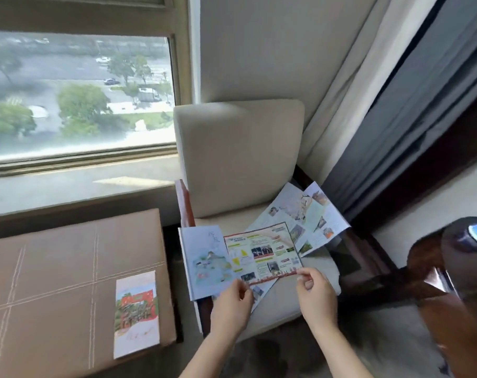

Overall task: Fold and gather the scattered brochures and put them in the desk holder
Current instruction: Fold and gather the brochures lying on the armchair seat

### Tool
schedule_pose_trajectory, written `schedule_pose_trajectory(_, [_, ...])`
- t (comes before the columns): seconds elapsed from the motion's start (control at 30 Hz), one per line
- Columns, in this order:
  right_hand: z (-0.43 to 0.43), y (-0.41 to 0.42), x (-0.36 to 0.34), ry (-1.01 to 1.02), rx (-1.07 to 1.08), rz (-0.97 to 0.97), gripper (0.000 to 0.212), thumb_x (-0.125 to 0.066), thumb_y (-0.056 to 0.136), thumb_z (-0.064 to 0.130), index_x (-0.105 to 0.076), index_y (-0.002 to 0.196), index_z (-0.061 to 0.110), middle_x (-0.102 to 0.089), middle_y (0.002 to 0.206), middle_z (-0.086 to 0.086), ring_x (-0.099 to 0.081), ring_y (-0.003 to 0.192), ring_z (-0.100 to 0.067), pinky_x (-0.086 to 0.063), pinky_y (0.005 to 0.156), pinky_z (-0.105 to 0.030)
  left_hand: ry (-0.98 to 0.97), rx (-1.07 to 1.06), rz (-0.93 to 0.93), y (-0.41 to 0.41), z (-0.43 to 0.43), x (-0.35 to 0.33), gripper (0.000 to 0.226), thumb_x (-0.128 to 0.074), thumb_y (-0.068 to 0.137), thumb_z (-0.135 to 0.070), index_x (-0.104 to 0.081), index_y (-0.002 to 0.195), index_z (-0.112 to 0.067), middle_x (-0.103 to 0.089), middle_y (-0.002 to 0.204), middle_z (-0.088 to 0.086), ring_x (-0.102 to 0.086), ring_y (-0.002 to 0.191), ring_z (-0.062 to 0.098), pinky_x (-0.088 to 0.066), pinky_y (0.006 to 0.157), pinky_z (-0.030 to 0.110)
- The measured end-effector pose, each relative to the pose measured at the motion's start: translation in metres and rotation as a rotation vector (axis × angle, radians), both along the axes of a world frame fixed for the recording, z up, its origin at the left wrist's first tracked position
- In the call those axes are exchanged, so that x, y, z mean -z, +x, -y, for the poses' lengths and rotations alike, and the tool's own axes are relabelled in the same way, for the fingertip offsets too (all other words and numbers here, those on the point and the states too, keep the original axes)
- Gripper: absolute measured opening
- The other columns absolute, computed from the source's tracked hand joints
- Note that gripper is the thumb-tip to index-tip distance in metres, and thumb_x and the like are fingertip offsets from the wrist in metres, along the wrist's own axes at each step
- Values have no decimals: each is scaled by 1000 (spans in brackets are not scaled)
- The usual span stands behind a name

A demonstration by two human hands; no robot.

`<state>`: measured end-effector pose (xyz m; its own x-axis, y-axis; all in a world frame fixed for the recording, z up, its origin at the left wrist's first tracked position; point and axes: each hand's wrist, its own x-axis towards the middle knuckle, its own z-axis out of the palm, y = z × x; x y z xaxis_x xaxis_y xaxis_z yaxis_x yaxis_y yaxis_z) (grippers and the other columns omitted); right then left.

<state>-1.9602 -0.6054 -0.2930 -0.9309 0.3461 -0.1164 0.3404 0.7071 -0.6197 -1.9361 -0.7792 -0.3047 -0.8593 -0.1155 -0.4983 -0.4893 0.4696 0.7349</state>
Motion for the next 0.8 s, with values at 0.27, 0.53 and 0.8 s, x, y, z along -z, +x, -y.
schedule_pose_trajectory(0.27, [8,-63,12,-51,-149,67,14,-55,89,14,-64,97,22,-61,88,6,-56,74,-12,-51,67,-32,-168,-222,-31,-49,26,12,11,-48,90,-29,-56,84,-24,-66,86,-7,-62,77,14,-53,70,35])
schedule_pose_trajectory(0.53, [27,-109,63,-78,-269,173,16,-53,89,14,-63,98,23,-61,90,6,-58,80,-14,-51,70,-33,-473,-471,71,-86,84,83,66,-73,79,-35,-46,125,4,-52,124,25,-46,118,40,-36,98,47])
schedule_pose_trajectory(0.8, [63,-128,102,-154,-439,286,15,-52,91,16,-62,99,22,-54,83,10,-51,71,-7,-49,69,-30,-135,-719,69,-80,75,125,26,-62,89,-33,-60,102,-10,-69,97,8,-60,81,25,-45,65,34])
